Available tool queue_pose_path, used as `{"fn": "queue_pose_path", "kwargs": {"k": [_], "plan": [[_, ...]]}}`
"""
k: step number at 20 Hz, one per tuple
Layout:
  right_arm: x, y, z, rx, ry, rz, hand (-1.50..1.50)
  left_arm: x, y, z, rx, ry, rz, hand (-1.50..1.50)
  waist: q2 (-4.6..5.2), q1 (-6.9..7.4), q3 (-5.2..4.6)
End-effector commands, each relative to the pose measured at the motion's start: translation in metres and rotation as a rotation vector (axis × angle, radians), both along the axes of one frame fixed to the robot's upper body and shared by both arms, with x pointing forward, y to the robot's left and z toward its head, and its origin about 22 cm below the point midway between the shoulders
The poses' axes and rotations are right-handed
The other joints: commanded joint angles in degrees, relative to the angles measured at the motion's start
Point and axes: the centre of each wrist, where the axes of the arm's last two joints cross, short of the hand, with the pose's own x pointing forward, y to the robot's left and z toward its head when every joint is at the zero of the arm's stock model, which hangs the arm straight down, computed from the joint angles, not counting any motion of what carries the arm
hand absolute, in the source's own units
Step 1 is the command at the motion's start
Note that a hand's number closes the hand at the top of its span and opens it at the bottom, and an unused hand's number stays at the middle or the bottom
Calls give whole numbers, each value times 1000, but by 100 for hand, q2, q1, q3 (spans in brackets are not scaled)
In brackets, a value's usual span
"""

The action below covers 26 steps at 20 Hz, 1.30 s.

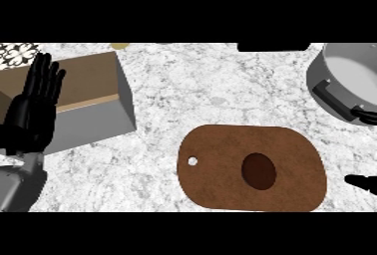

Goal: Pick the cupcake from the cutting board and place it in the pot

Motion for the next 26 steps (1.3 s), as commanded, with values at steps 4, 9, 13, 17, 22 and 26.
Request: {"fn": "queue_pose_path", "kwargs": {"k": [4,9,13,17,22,26], "plan": [[-11,10,27,-299,35,54,-150,0,-10,-20,-51,56,-36,0,41,-32,-66],[-24,35,40,-492,116,94,-150,6,1,-17,-31,59,-16,0,36,-56,-68],[-23,72,45,-531,155,80,-150,-1,-4,-11,-46,71,-27,0,35,35,-61],[-19,101,51,-567,209,57,-150,5,-25,-14,-40,44,-47,0,46,53,-60],[-25,116,25,-617,310,49,-150,23,5,1,-42,62,-47,0,57,16,-59],[-25,139,7,-631,332,66,-150,7,-7,-15,-58,67,-58,0,48,44,-57]]}}
